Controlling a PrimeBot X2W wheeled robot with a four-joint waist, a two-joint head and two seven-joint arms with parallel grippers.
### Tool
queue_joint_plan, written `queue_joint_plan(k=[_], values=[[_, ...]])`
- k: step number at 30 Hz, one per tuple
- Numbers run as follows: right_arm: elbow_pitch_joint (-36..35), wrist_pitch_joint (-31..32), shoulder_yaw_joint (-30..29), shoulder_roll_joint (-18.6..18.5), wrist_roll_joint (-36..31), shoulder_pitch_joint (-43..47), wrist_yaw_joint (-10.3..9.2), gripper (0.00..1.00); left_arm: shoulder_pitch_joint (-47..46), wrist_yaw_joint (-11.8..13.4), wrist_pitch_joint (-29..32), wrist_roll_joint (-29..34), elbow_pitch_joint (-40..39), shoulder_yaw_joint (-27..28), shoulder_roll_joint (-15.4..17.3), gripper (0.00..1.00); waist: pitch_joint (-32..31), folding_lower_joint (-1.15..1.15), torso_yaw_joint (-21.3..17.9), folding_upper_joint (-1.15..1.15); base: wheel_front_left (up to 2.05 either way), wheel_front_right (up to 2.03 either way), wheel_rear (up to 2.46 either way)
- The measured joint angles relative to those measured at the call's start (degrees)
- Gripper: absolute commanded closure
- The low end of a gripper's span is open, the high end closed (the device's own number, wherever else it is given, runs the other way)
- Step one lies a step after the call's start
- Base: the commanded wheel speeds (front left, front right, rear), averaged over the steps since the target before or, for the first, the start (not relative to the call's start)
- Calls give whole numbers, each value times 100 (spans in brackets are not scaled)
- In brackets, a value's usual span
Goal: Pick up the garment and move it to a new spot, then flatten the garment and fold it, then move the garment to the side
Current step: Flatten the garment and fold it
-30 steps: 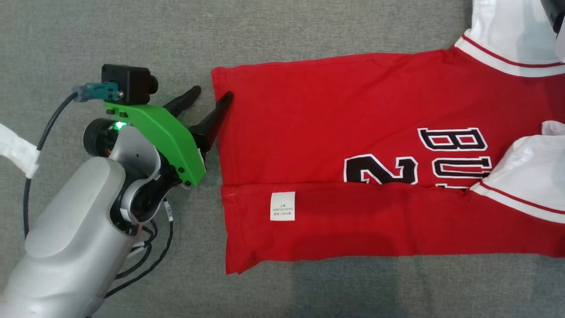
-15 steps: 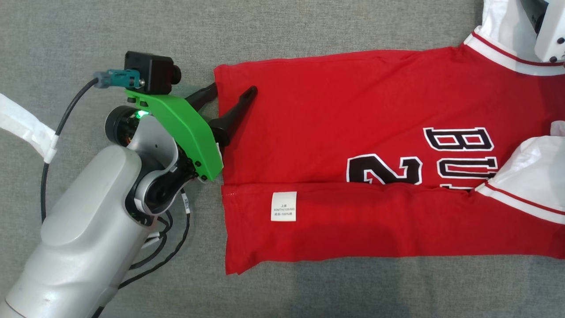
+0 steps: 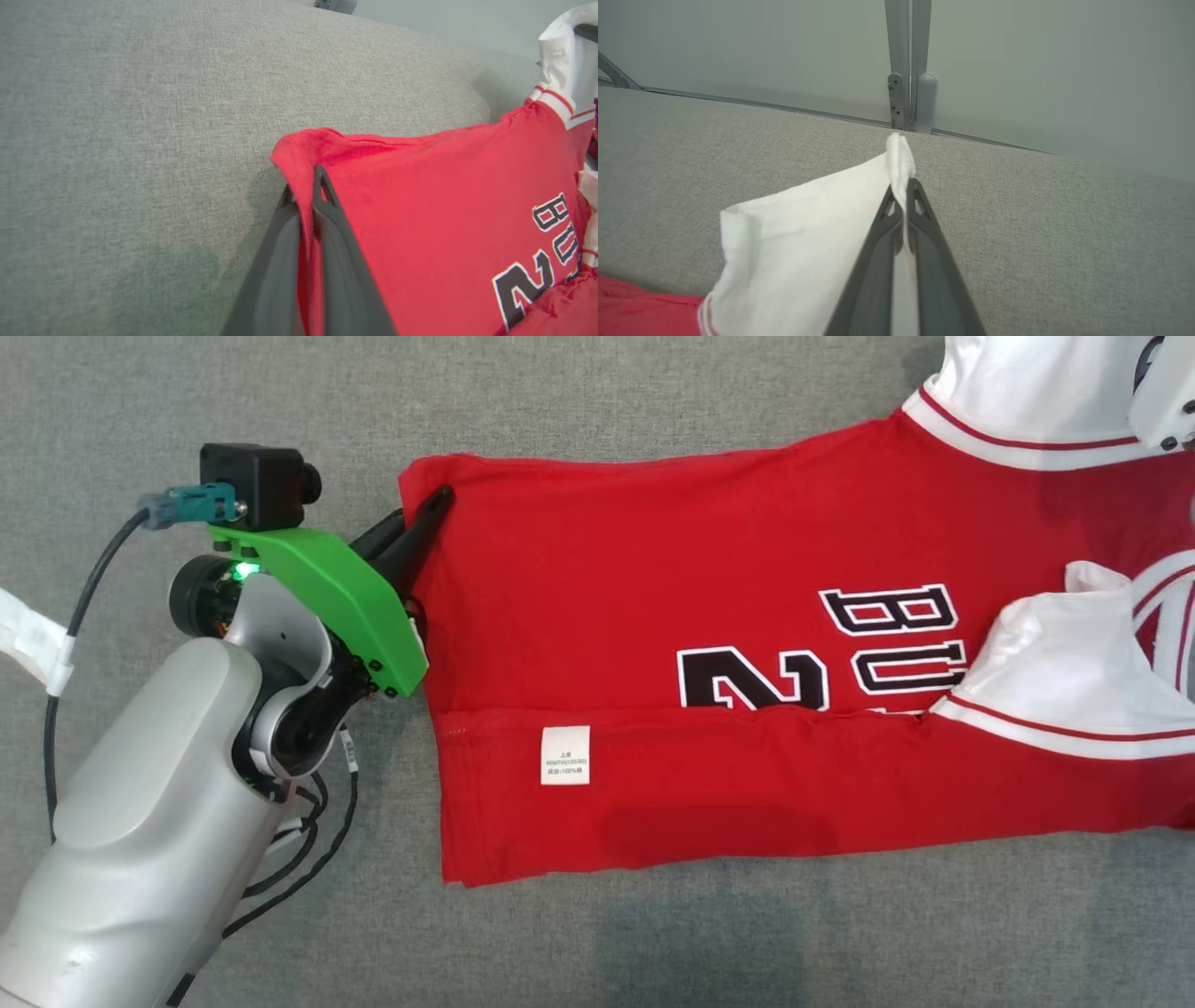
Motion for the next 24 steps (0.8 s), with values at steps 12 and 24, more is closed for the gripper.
queue_joint_plan(k=[12,24], values=[[-1469,-662,-196,-113,738,2118,0,100,1363,264,-419,-240,-1014,200,415,100,-637,0,-288,0,0,0,0],[-2939,-697,-1088,678,701,4741,0,100,3331,999,-977,-612,-2215,443,721,100,-1215,-1,-749,0,0,0,0]])
